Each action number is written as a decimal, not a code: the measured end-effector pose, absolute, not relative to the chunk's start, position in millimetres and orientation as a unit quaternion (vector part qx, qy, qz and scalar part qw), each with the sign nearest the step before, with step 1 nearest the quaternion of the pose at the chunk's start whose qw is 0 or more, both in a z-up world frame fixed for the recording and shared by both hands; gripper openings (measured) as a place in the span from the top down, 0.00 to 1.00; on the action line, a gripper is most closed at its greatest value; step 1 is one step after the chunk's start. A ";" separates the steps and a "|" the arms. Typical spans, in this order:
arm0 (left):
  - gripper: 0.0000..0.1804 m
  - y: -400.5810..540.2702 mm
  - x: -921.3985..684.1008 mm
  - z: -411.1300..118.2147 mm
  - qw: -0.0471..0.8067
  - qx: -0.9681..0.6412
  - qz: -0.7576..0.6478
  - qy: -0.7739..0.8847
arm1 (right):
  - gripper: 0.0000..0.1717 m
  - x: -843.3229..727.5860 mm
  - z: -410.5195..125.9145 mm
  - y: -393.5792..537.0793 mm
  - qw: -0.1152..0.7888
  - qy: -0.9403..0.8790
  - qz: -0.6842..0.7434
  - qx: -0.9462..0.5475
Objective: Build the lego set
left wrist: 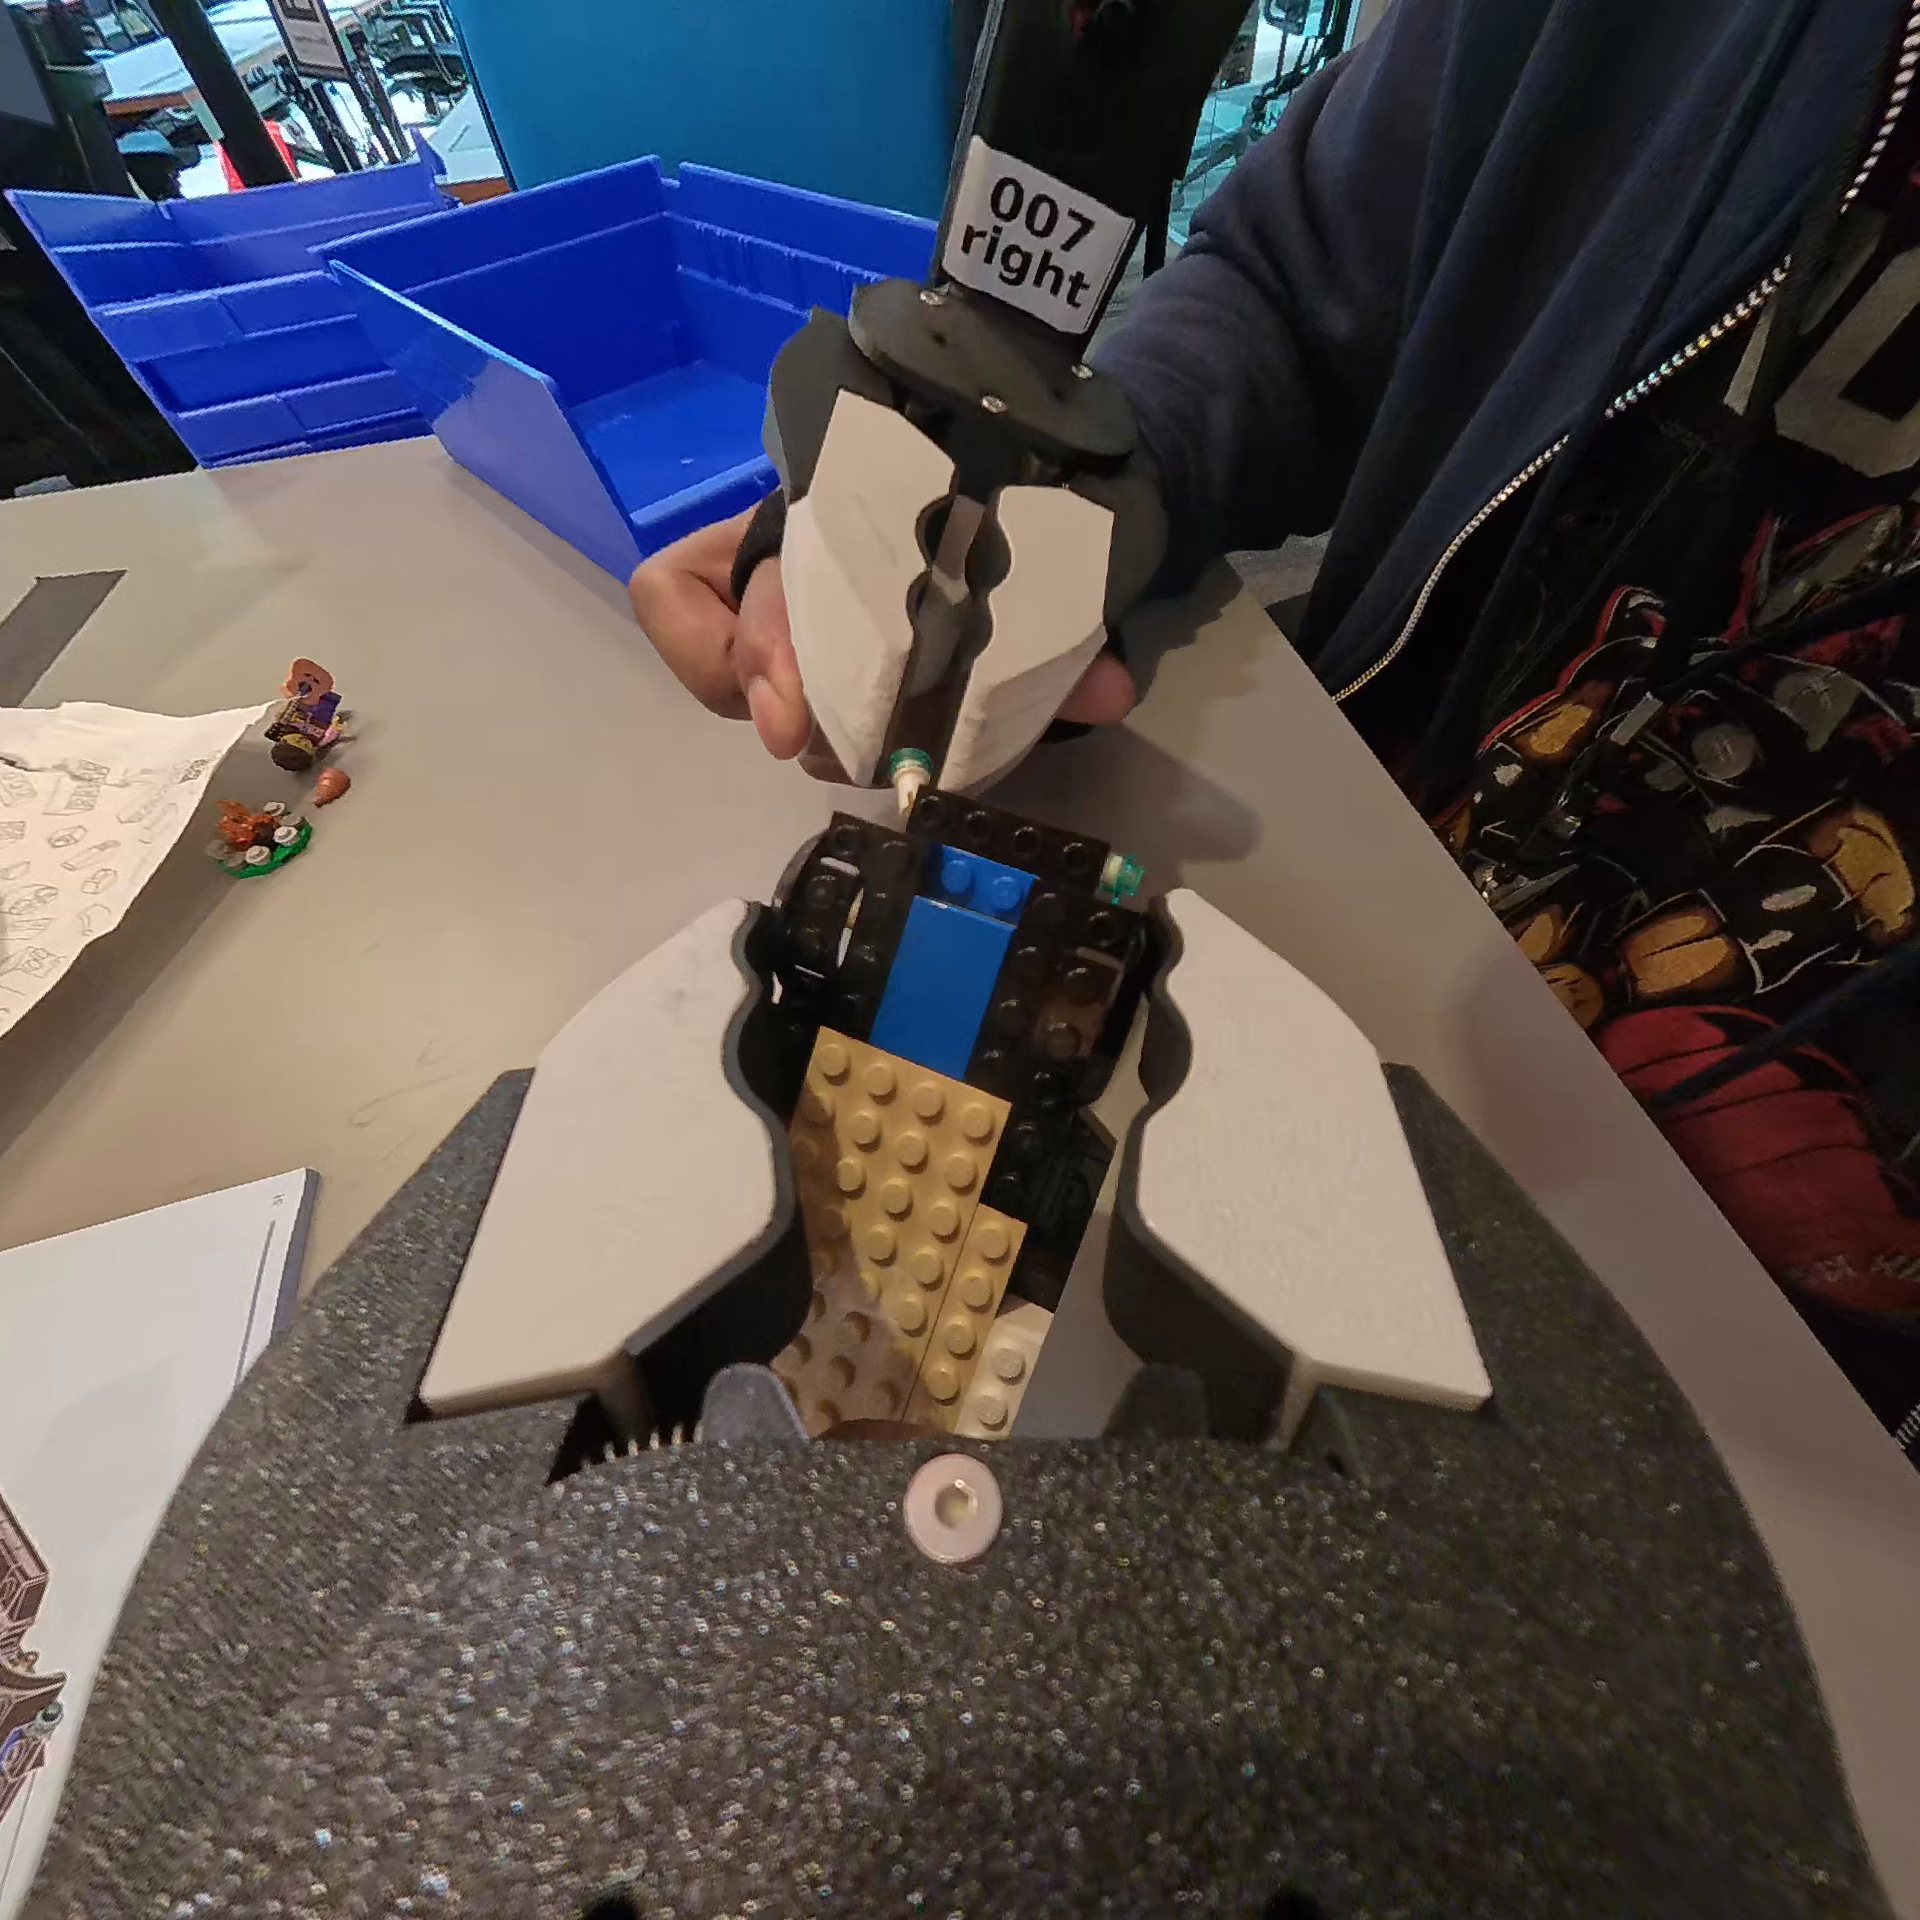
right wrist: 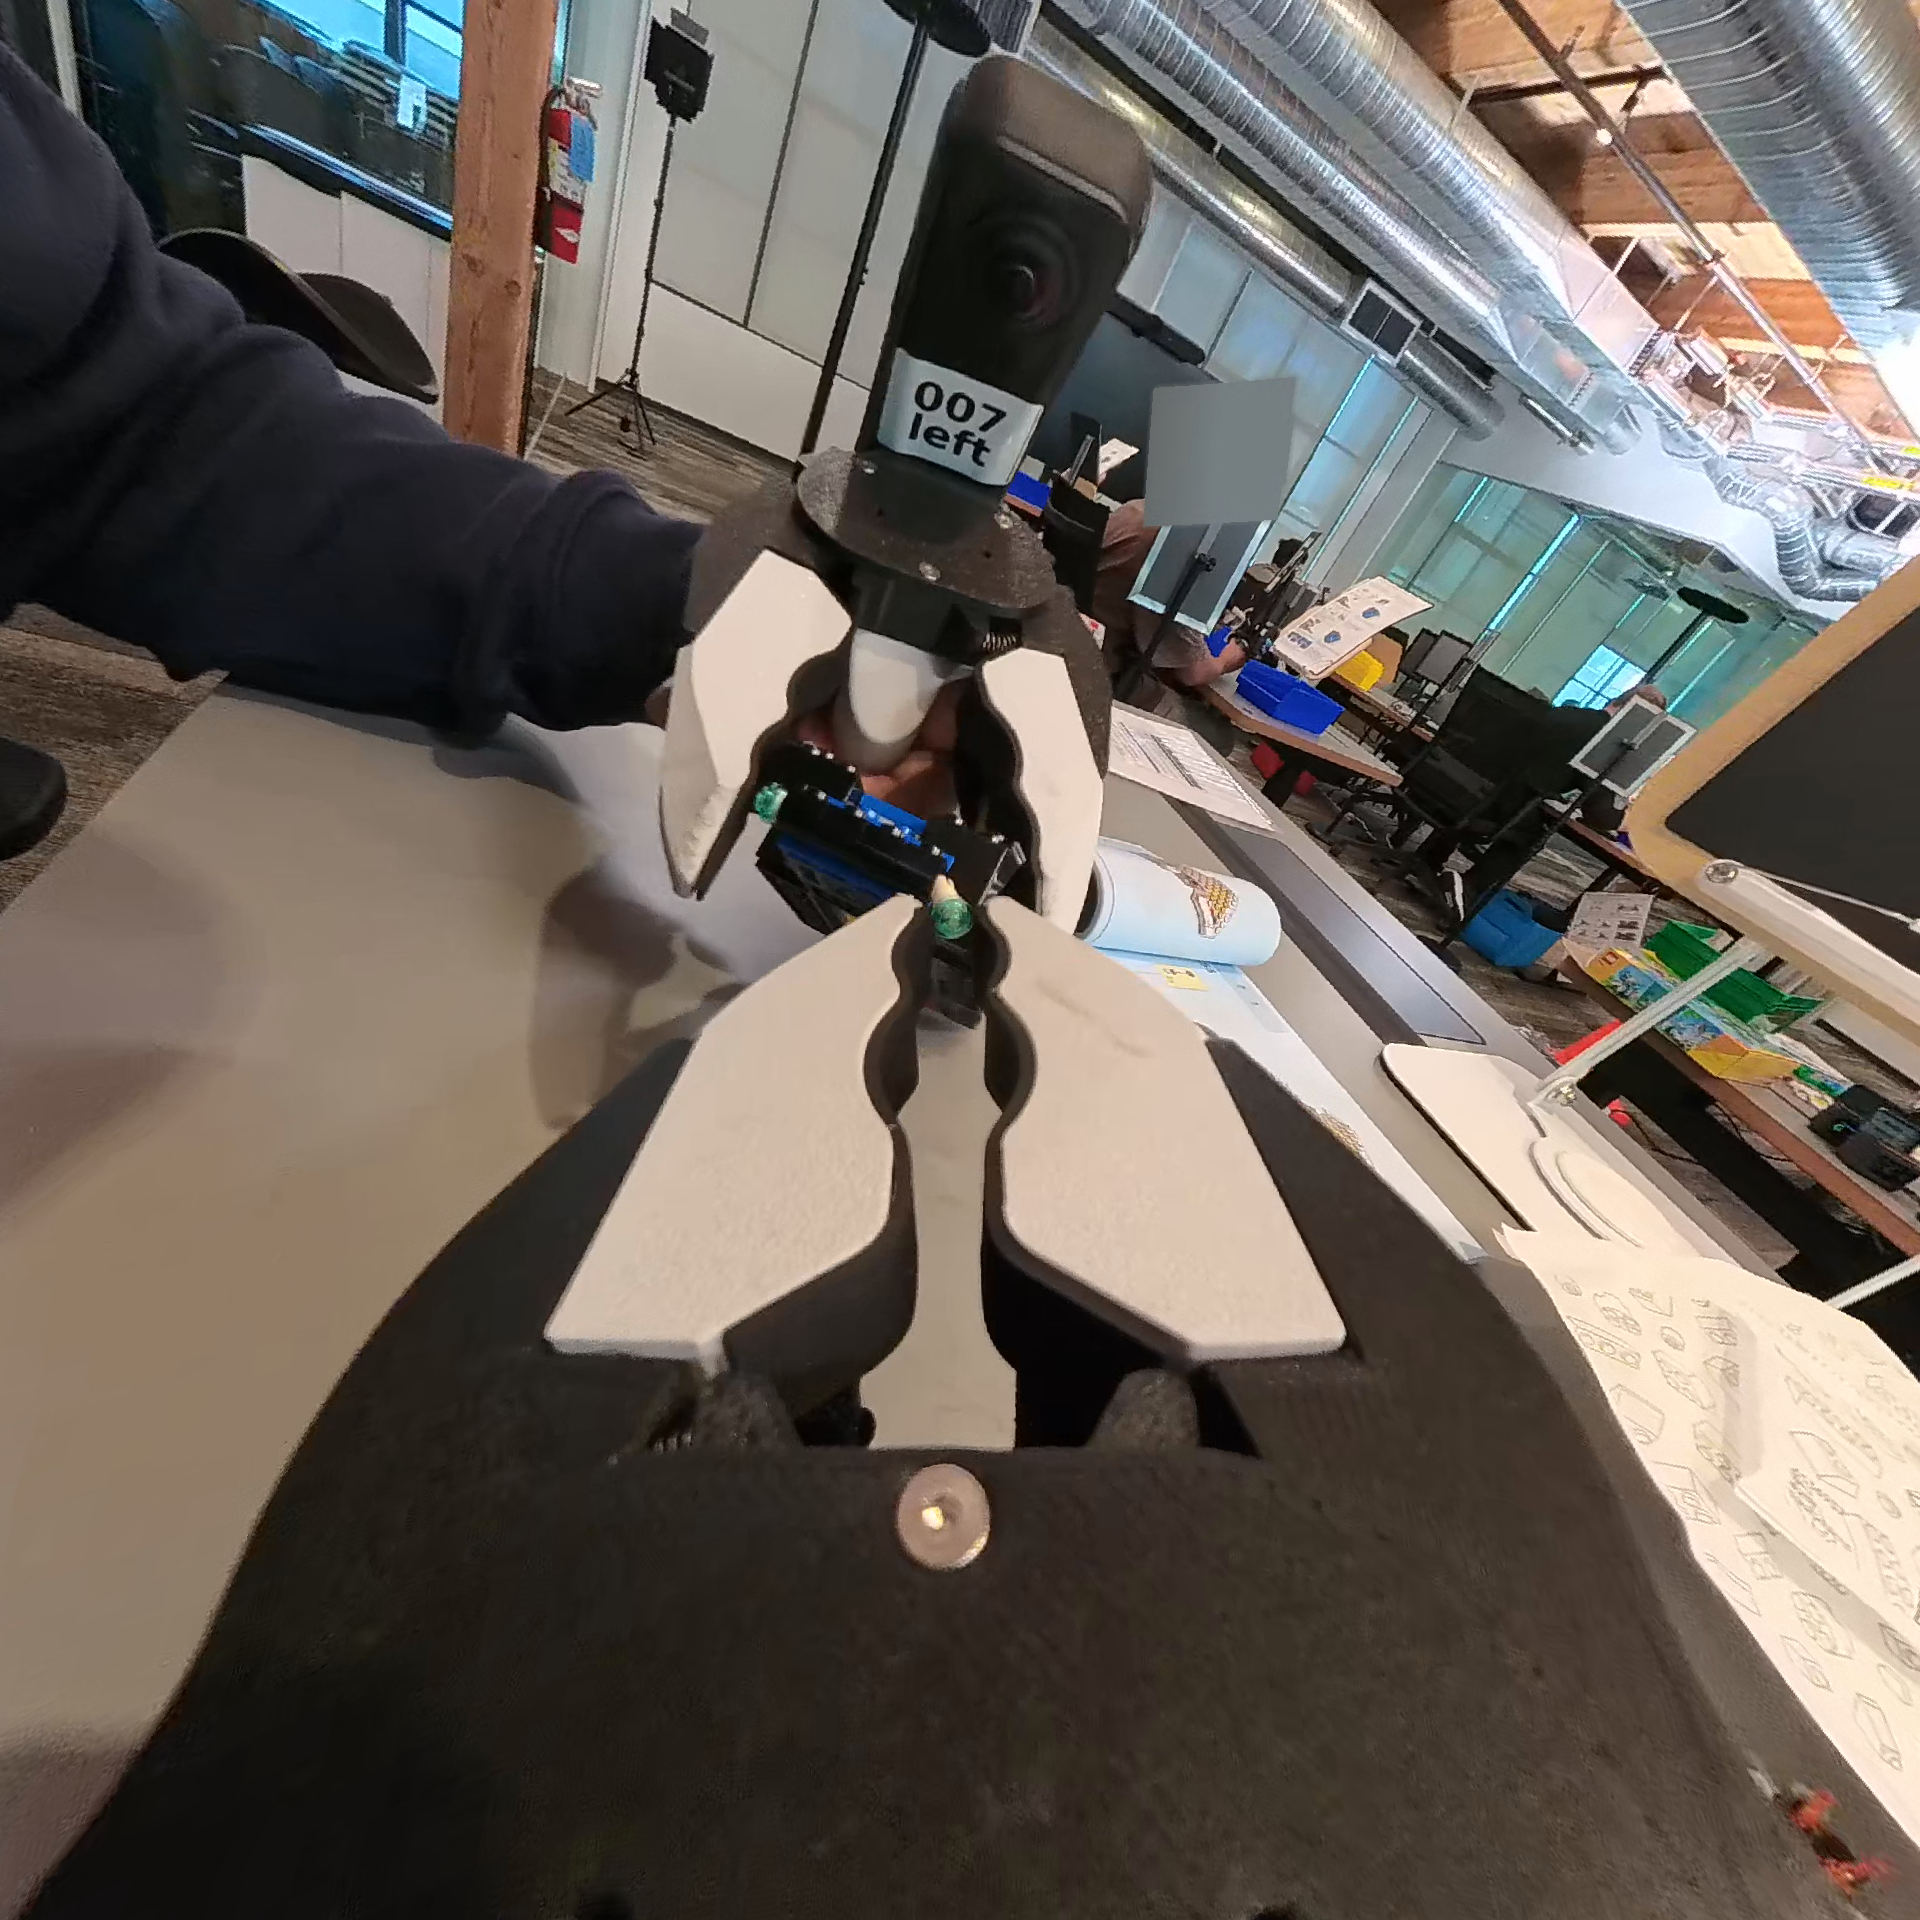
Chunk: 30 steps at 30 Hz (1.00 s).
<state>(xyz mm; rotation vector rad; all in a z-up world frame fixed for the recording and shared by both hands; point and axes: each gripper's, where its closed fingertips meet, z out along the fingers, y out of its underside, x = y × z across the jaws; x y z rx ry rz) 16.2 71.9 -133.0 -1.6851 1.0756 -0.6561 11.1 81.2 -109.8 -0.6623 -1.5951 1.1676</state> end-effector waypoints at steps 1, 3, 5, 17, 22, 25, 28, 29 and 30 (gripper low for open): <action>0.62 72.0 16.4 -133.3 0.495 -0.696 -0.270 0.444 | 0.96 11.4 -110.1 81.4 0.503 -0.661 0.485 -0.274; 0.62 71.4 17.0 -133.8 0.494 -0.695 -0.271 0.446 | 0.96 11.9 -110.6 80.6 0.499 -0.662 0.489 -0.272; 0.62 71.0 17.3 -133.9 0.494 -0.694 -0.272 0.447 | 0.96 12.2 -110.9 80.1 0.495 -0.662 0.493 -0.272; 0.62 68.1 19.9 -135.7 0.487 -0.692 -0.280 0.454 | 0.96 14.9 -112.9 76.3 0.473 -0.665 0.513 -0.267; 0.62 67.2 20.5 -136.1 0.485 -0.691 -0.281 0.456 | 0.96 15.5 -114.3 75.4 0.466 -0.667 0.518 -0.265; 0.62 66.6 20.9 -136.4 0.484 -0.690 -0.282 0.458 | 0.96 16.1 -114.9 74.7 0.463 -0.668 0.519 -0.263; 0.62 66.4 21.0 -136.5 0.484 -0.690 -0.282 0.458 | 0.96 16.5 -114.9 74.3 0.462 -0.668 0.521 -0.262; 0.62 66.4 21.0 -136.6 0.484 -0.690 -0.283 0.458 | 0.96 16.7 -114.8 74.0 0.461 -0.668 0.522 -0.261; 0.62 66.1 21.1 -136.7 0.483 -0.690 -0.283 0.459 | 0.96 17.2 -114.6 73.7 0.461 -0.668 0.523 -0.260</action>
